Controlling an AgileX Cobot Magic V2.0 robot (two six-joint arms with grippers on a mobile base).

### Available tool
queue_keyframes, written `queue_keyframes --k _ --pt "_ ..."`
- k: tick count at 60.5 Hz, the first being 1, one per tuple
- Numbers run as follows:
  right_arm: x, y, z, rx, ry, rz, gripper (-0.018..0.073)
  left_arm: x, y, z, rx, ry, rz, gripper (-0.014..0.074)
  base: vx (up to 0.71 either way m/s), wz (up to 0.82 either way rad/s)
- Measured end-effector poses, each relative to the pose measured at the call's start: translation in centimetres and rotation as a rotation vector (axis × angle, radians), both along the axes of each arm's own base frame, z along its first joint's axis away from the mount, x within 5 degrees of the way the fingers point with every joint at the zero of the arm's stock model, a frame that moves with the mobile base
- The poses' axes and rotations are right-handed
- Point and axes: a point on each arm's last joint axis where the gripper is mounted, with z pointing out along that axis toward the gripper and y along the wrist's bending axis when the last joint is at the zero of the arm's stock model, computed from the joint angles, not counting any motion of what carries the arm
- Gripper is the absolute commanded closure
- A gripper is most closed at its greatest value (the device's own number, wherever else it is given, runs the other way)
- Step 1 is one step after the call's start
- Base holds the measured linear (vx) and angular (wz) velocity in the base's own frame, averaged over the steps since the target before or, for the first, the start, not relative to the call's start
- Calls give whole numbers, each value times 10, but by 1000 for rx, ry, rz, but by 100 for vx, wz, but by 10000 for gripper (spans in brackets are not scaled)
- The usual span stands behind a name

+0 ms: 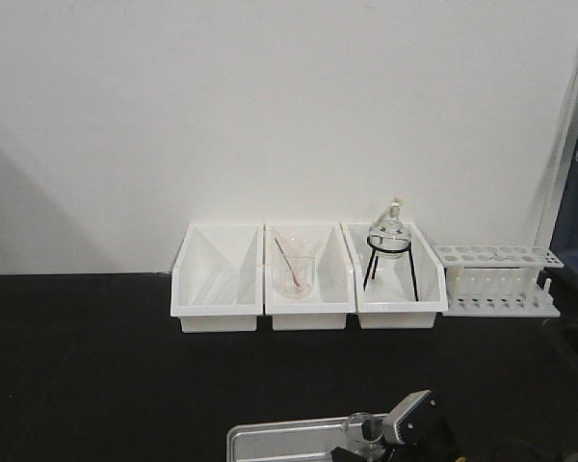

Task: Move beaker to silver tray on left bench
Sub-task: 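Open the right gripper and lift it away from the beaker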

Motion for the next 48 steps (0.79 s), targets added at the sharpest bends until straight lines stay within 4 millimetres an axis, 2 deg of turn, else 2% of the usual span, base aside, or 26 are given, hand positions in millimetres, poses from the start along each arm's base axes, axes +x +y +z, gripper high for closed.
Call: queue_keyframes --k 9,13,18,27,37,42,48 --pt "0 0 2 16 -12 -1 -115 0 0 0 0 0 0 595 0 0" --pt "1 0 3 31 -21 -11 -158 0 0 0 0 0 0 595 0 0" --pt "3 0 5 42 -27 -28 -167 0 0 0 0 0 0 595 0 0" --pt "5 -1 25 53 -78 -36 -152 0 0 0 0 0 0 595 0 0" --pt "5 -1 62 112 -141 -48 -105 0 0 0 0 0 0 595 0 0" --pt "4 -1 83 167 -158 -61 -52 0 0 0 0 0 0 595 0 0" --pt "-1 -2 114 226 -185 -75 75 0 0 0 0 0 0 595 0 0"
